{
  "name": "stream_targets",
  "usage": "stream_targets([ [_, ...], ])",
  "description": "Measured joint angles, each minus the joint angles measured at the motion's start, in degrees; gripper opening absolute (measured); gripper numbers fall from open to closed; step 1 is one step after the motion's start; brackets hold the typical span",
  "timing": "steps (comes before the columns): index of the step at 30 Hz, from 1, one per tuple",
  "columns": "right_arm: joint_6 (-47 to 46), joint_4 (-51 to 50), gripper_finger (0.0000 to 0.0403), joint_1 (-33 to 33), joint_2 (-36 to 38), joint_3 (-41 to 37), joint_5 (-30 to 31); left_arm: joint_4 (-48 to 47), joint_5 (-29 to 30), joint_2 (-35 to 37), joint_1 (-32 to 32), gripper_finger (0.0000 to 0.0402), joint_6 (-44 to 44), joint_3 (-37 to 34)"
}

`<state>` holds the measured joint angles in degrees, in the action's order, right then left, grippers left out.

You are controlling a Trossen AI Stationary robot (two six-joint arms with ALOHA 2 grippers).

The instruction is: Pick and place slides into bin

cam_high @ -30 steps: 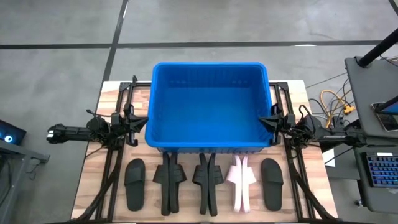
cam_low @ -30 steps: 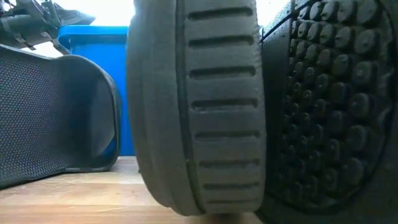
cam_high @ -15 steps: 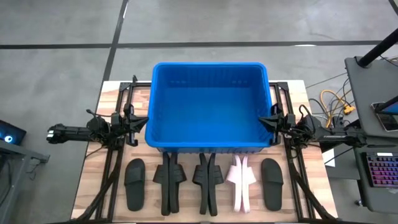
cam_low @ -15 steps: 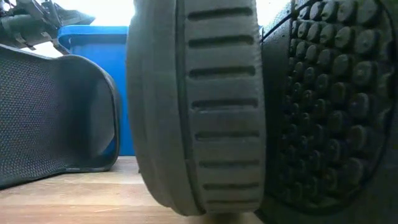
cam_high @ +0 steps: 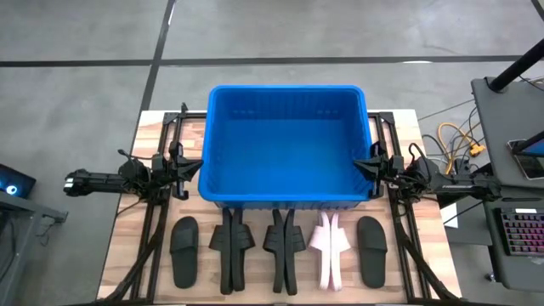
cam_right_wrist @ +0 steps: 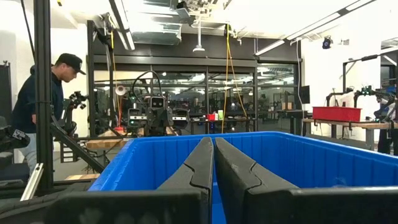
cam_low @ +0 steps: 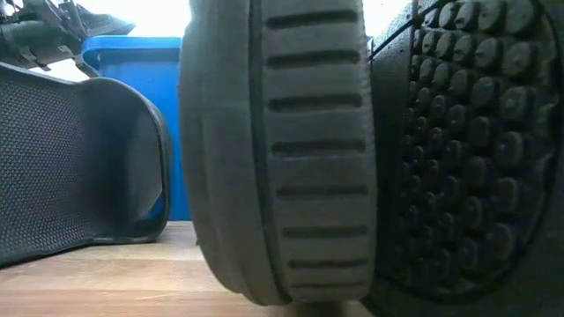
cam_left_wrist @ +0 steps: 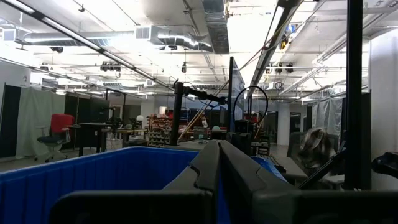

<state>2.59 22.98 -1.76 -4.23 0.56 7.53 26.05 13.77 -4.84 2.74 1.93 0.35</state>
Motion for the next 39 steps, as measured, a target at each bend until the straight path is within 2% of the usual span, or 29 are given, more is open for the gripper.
stream_targets([
  [6, 0.11, 1.08, 0.0009, 0.0, 0.0, -0.01, -0.01, 0.16, 0.29, 0.0, 0.0, 0.0, -0.02, 0.01],
  [8, -1.97, 3.33, 0.0009, -0.01, 0.0, -0.01, -0.02, 1.46, 4.34, 0.06, -0.06, 0.0, 0.0, -0.01],
  [10, -6.43, 6.51, 0.0009, 0.0, 0.0, -0.02, -0.02, 2.46, 6.25, 0.11, -0.12, 0.0, -0.04, -0.01],
  [16, -25.45, 16.18, 0.0009, -0.01, 0.0, 0.0, 0.0, 2.24, 6.17, 0.0, -0.11, 0.0, -0.02, -0.01],
  [21, -26.09, 18.55, 0.0009, -0.02, 0.0, 0.0, 3.64, 3.72, 6.1, -0.02, -0.11, 0.0, -0.07, -0.01],
  [25, -29.83, 19.72, 0.0009, 0.0, 0.0, 0.0, 4.42, 6.51, 2.72, 0.05, -0.07, 0.0, -4.16, -0.01],
  [33, -34.22, 21.07, 0.0009, 0.03, 0.0, 0.1, 4.09, 13.35, 2.0, -0.02, -0.07, 0.0, -6.16, -0.01],
  [37, -37.02, 20.46, 0.001, 0.03, -0.87, 4.87, 4.28, 20.37, 1.98, -0.02, -0.07, 0.0002, -6.23, -0.01],
  [39, -35.07, 18.06, 0.0017, 0.03, -2.59, 8.94, 1.33, 23.37, 1.82, -0.02, -0.07, 0.0013, -6.23, -0.01],
])
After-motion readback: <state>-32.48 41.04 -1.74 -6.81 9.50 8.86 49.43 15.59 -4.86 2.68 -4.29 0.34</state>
